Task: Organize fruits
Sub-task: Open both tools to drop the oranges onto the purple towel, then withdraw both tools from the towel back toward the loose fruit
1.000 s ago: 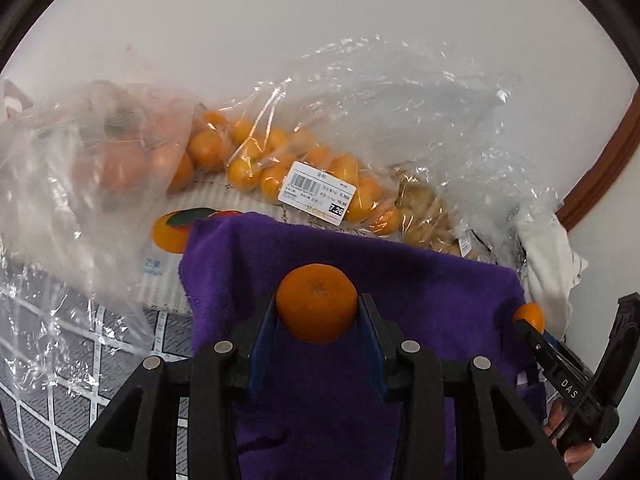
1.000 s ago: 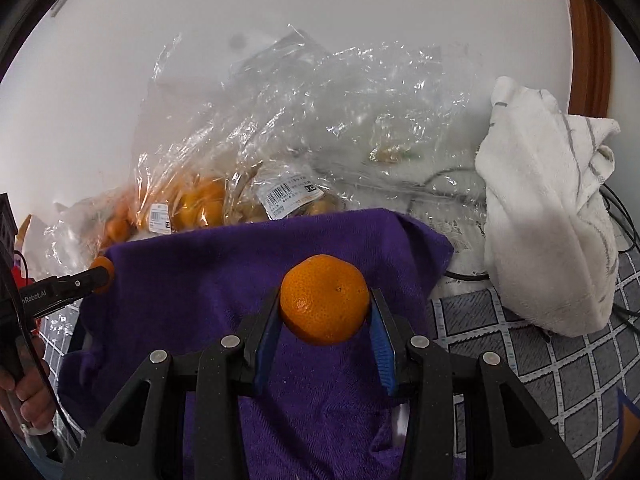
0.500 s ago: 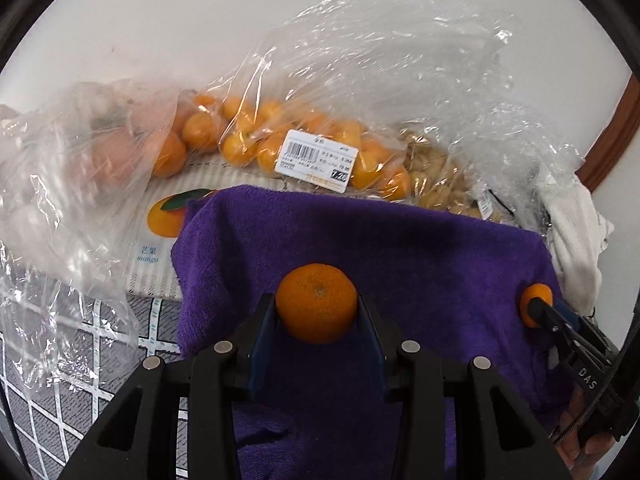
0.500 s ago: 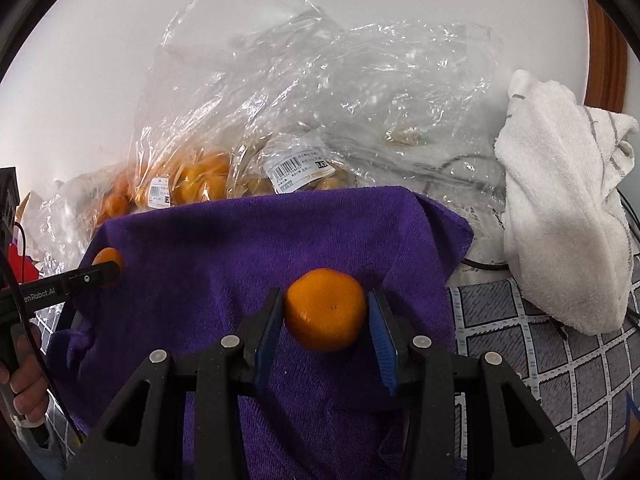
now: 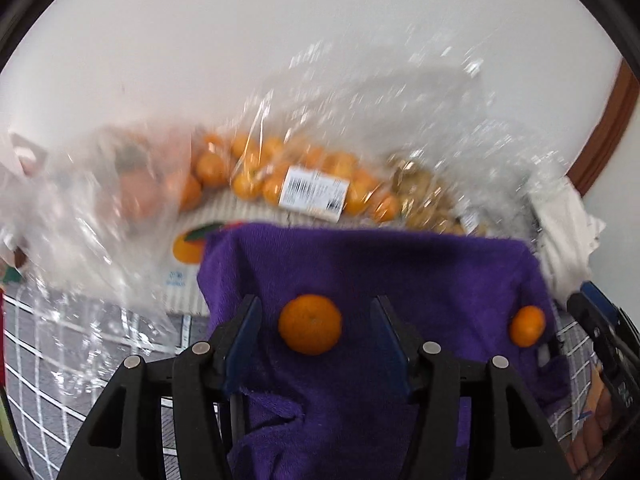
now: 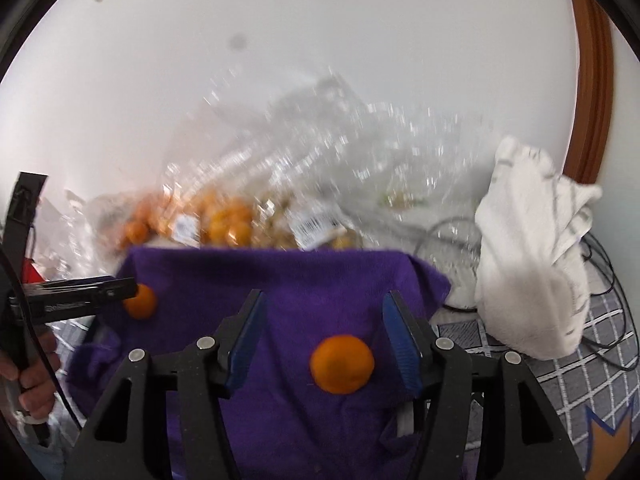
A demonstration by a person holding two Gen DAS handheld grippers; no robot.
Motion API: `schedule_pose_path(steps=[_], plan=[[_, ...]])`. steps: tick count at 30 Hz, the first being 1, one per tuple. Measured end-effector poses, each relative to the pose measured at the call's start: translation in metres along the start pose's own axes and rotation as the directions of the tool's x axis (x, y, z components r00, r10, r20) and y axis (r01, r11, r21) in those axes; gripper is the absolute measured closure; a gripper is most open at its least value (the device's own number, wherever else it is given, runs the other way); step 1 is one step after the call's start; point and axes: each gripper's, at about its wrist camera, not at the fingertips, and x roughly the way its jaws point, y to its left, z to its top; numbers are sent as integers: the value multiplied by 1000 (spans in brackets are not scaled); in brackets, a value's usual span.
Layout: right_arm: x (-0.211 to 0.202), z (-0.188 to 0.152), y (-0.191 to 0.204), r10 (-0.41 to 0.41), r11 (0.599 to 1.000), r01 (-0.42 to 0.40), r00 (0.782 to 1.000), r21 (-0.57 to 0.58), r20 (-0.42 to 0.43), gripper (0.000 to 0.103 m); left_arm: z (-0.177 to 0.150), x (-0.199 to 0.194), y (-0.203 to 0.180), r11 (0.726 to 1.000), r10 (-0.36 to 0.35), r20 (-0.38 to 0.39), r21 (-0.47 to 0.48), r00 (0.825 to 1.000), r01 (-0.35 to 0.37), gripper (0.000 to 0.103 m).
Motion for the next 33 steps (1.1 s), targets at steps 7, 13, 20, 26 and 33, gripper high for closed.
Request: schedule_pose_path(steps=[7, 13, 20, 26, 33], plan=[[-80, -23, 13, -56, 993, 61, 997, -103, 55, 35, 1, -60, -21, 997, -17, 135, 82, 991, 6, 48], [-136, -56, 10, -99, 987, 108, 992, -122, 76, 34, -6, -113, -25, 997, -6, 209, 78, 978, -10, 49], [-164, -86, 1, -16, 997, 20, 998, -70, 59, 34, -56, -143, -12, 998, -12, 199, 57, 980, 0, 48], [-160, -112, -6, 59, 998, -60, 998, 14, 20, 34, -113, -141, 8, 1000, 26, 132, 13, 991, -28, 48], [-160, -134, -1, 62, 998, -62, 998, 3, -25, 34, -172, -134, 32, 999, 35, 76, -30, 997, -33, 48]])
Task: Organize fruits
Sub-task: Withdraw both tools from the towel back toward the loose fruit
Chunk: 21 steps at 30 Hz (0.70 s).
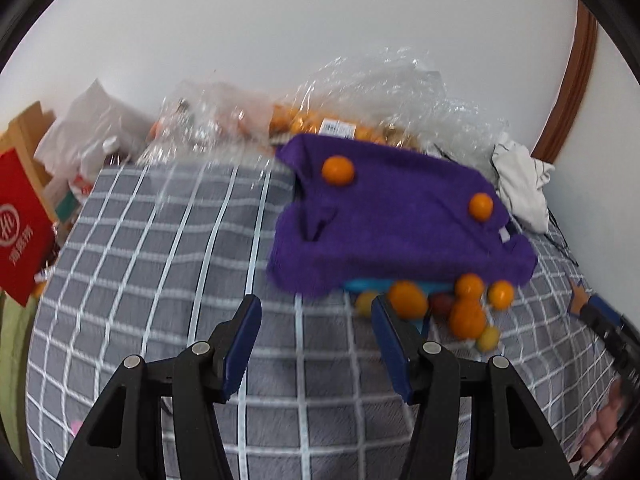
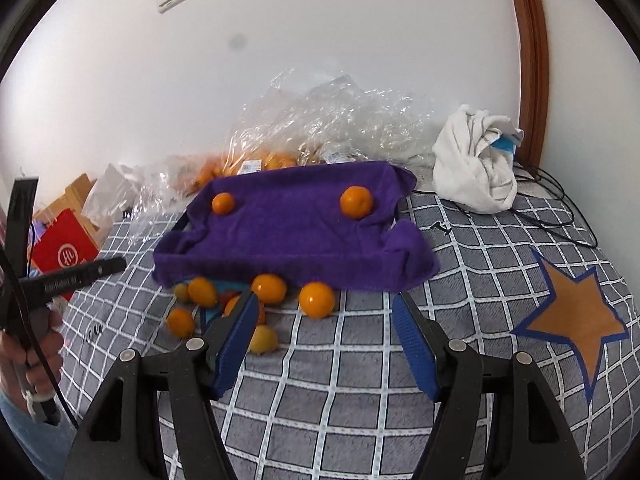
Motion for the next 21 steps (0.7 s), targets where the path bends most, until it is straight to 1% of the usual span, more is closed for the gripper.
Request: schedule_pose_path(steps=[3, 6, 9, 11, 13, 15, 18, 21], plan=[[-1, -10, 1, -10, 1000, 10, 1000, -4, 10, 34, -19, 1, 7, 1000, -7, 12, 7, 1000, 7, 48], [3, -16, 1, -13, 1000, 13, 1000, -6, 11, 34, -27, 10, 14, 1000, -17, -5, 6, 1000, 17, 48], [12, -17, -1, 0, 1000, 0, 1000, -6, 3, 34, -21, 18, 18, 1000, -13, -29, -12, 999, 13, 48], [20, -16, -1, 14, 1000, -14, 1000, -5, -6, 34, -16, 19, 20, 999, -18, -15, -30, 1000, 17, 48], [31, -16, 1, 18, 1000, -18, 1000, -16, -18, 38, -13, 22, 21, 998, -32, 8, -46, 999, 33, 48], [41, -15, 2, 15, 999, -16, 999, -32, -31, 45, -13, 27, 21, 998, -43, 18, -50, 999, 44, 48], [62, -12, 4, 11, 999, -14, 998, -52, -64, 49, -14, 36, 20, 997, -50, 35, -52, 998, 52, 48], [82, -12, 7, 46, 997, -52, 993, -59, -105, 49, -15, 43, 22, 997, -60, 34, -51, 998, 61, 48]])
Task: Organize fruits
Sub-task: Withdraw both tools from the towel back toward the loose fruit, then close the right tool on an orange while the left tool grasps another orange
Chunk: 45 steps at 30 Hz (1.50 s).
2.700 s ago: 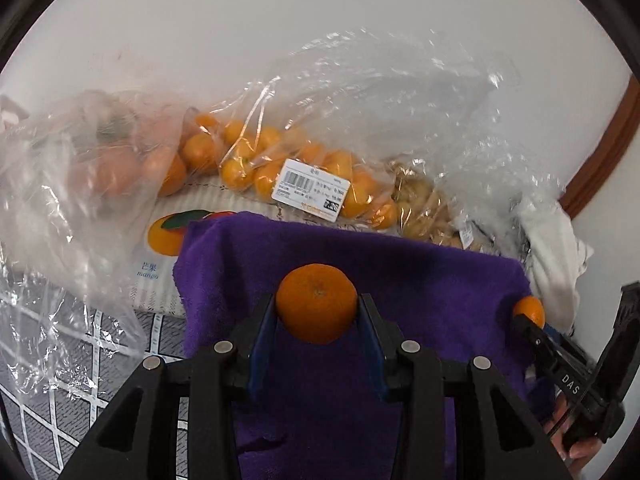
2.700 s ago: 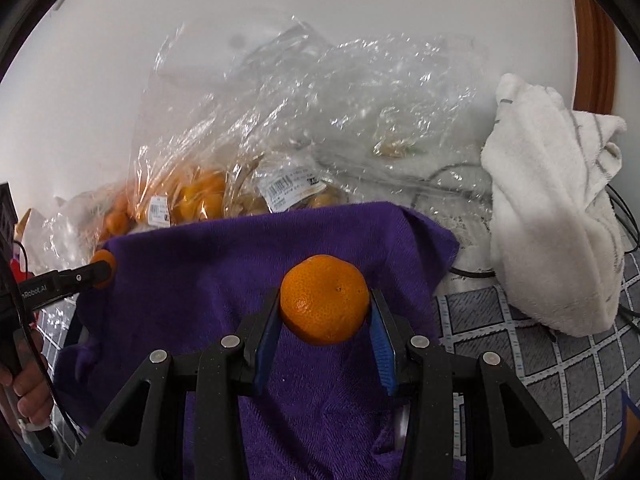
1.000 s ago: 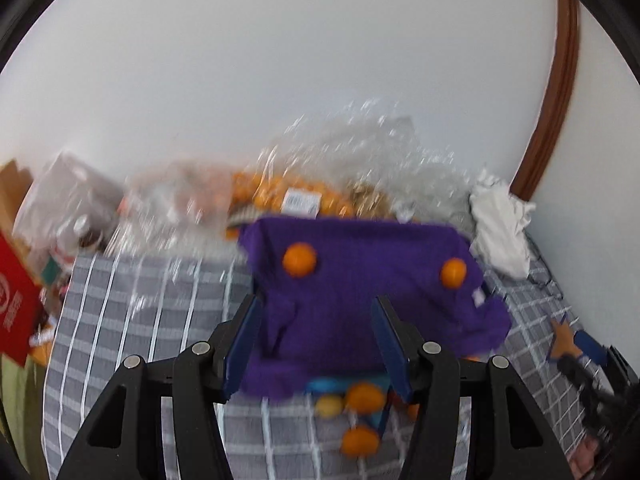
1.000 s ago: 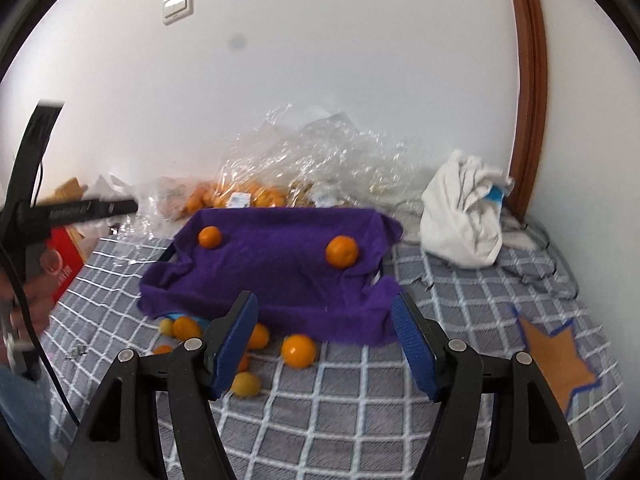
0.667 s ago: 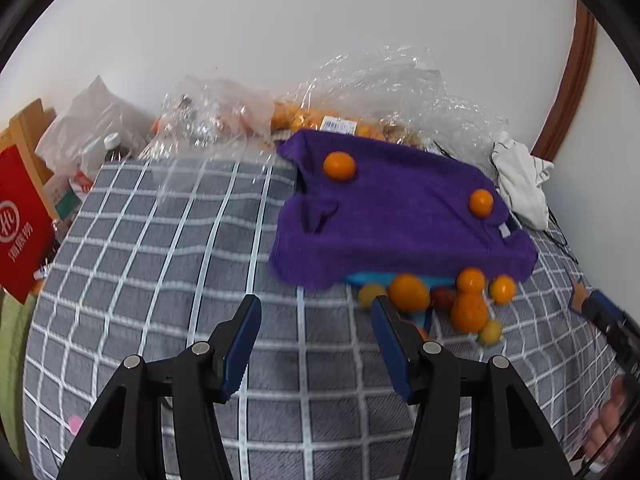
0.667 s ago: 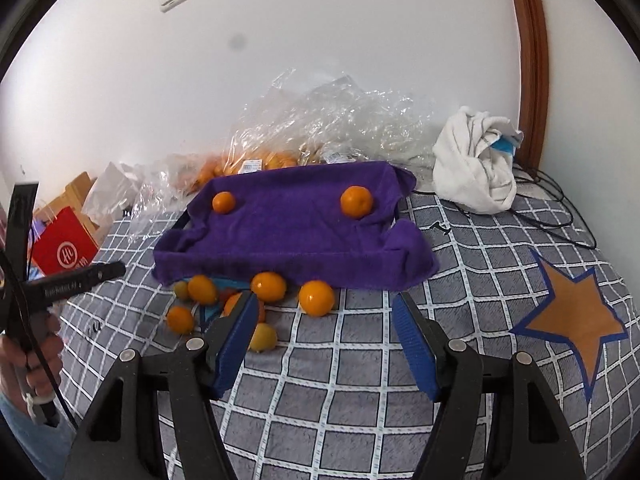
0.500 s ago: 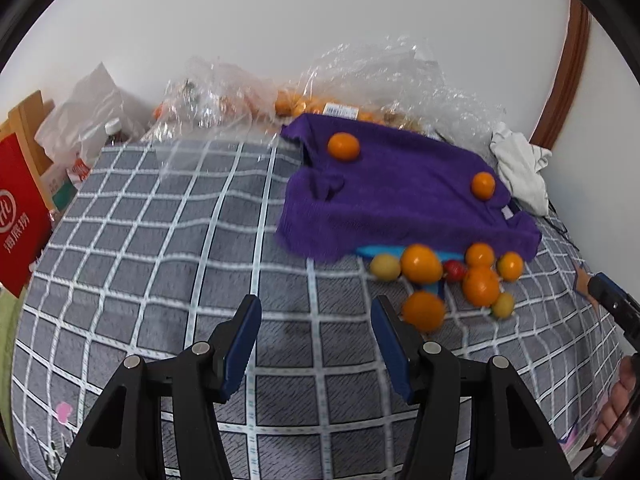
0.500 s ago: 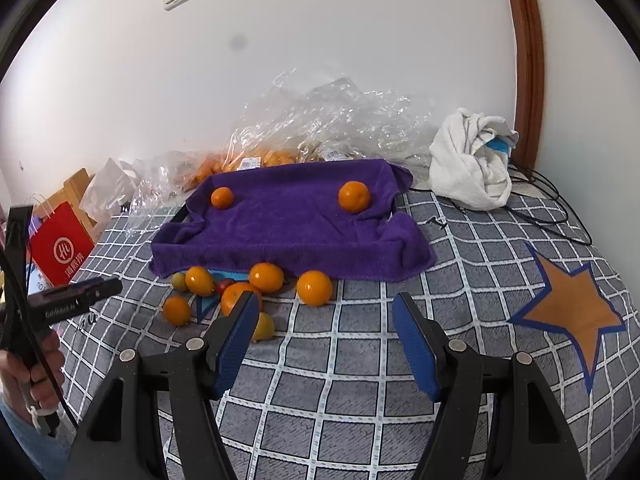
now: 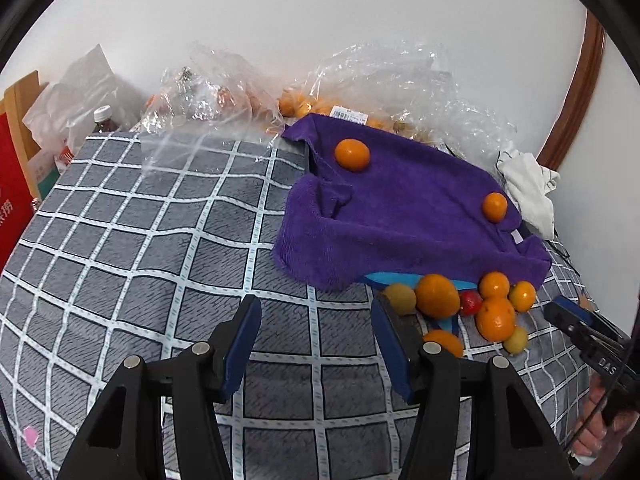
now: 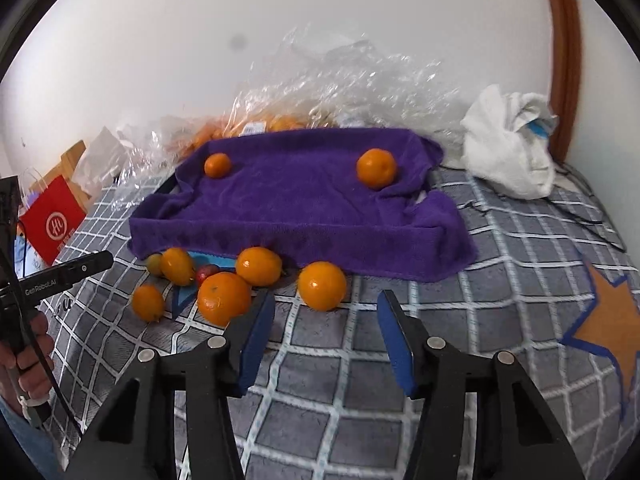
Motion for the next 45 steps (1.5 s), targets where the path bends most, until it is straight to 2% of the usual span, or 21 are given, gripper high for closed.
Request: schedule_pose_path(steps=[3, 6, 10, 13, 15, 16, 23, 27, 28, 31, 34, 38, 40, 42, 45], plan=[[17, 1, 3, -26, 999, 26, 999, -35, -19, 49, -2, 1, 5, 1000, -4, 32, -13, 999, 4, 48], [29, 1, 4, -40, 999, 38, 999, -37, -37, 49, -3, 3, 10, 1000, 0, 21, -28, 1000, 1, 48], [41, 4, 4, -41, 998, 38, 997, -44, -71, 49, -5, 4, 21, 994, -70, 7, -85, 998, 70, 48], [42, 6, 4, -53, 998, 51, 997, -35, -61, 52, -8, 4, 25, 993, -67, 9, -102, 998, 68, 48], [43, 7, 4, -51, 998, 49, 997, -36, -60, 66, -10, 3, 24, 994, -55, 15, -90, 998, 56, 48], [43, 7, 4, -54, 998, 51, 997, -38, -62, 69, -11, 2, 23, 995, -53, 20, -79, 998, 55, 48], [24, 1, 3, -45, 998, 45, 999, -45, -1, 69, -14, 2, 10, 997, -76, 24, -20, 997, 77, 48], [10, -11, -3, -38, 998, 38, 999, -52, -2, 69, -17, -1, -3, 982, -190, 5, 17, 982, 189, 48], [7, -13, -6, -33, 998, 33, 999, -48, 2, 69, -18, -1, -9, 980, -194, -9, 32, 981, 194, 48], [-7, -22, -12, -28, 998, 29, 999, -55, 19, 69, -17, -1, -30, 982, -170, -48, 70, 984, 173, 48], [-19, -29, -21, -37, 998, 38, 999, -44, 33, 68, -17, 5, -50, 981, -171, -101, 72, 980, 178, 48], [-30, -38, -31, -39, 999, 41, 999, -28, 38, 69, -19, 19, -66, 992, -104, -140, 62, 985, 114, 48], [-32, -40, -35, -37, 999, 37, 999, -16, 35, 68, -21, 22, -70, 994, -76, -142, 67, 987, 86, 57], [-36, -42, -37, -32, 999, 33, 999, -15, 29, 69, -24, 25, -73, 994, -74, -144, 64, 987, 84, 71], [-41, -43, -38, -43, 999, 44, 998, -20, 35, 69, -26, 24, -76, 995, -60, -138, 69, 989, 70, 71]])
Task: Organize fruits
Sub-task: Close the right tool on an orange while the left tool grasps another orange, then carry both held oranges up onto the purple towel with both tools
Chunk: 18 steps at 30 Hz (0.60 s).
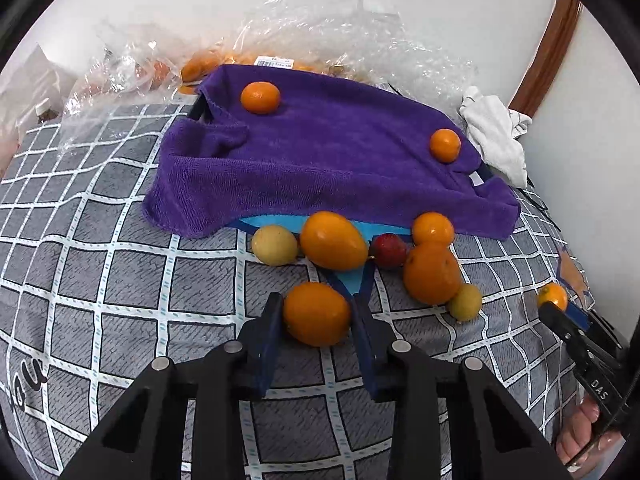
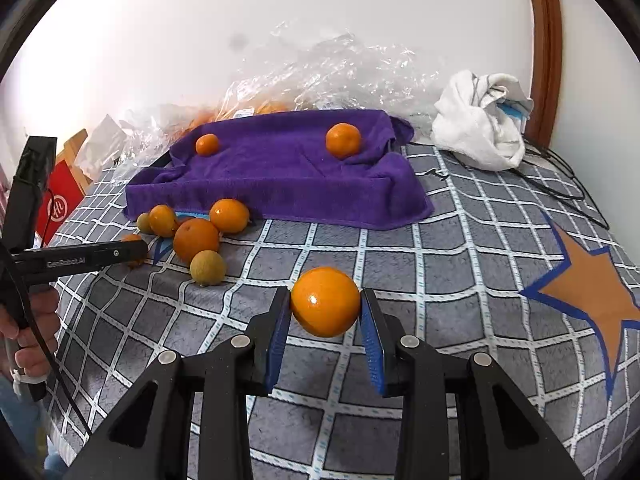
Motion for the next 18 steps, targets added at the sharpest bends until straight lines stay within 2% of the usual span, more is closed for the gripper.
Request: schedule_pose_path(steps=[6, 13, 18], plan=[[-11, 4, 2, -12, 1000, 12, 1000, 6, 15, 69, 5, -15, 2, 1000, -15, 24, -21, 1000, 16, 71], [-19, 30, 10, -15, 1000, 15, 1000, 6, 23, 69, 31, -50, 8, 999, -35, 128, -16, 991, 38, 71], [-32, 61, 24, -24, 1000, 24, 996, -5, 86, 69, 52, -70, 15, 999, -49, 205, -11, 977, 53, 71]])
